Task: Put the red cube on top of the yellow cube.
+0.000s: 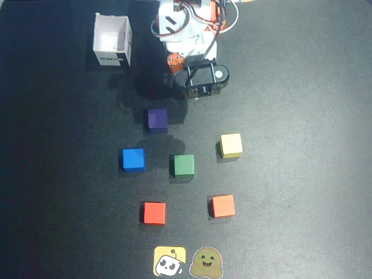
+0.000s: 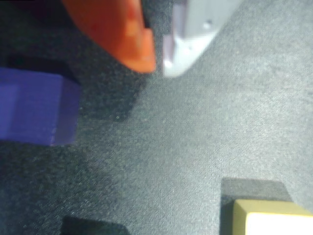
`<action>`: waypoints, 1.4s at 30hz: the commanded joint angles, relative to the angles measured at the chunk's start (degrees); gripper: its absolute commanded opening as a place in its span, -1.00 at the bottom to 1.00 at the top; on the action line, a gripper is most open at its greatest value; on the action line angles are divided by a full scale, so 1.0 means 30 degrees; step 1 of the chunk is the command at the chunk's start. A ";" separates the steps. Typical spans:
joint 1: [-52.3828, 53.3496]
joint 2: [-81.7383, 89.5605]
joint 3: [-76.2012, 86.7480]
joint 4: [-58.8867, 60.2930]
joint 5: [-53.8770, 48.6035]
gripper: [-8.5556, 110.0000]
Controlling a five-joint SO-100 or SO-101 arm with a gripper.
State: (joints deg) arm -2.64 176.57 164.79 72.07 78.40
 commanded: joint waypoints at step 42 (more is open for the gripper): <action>0.2021 -2.2881 -1.8105 -0.5303 -0.0820 -0.84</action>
State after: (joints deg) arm 2.90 114.17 118.65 55.90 71.37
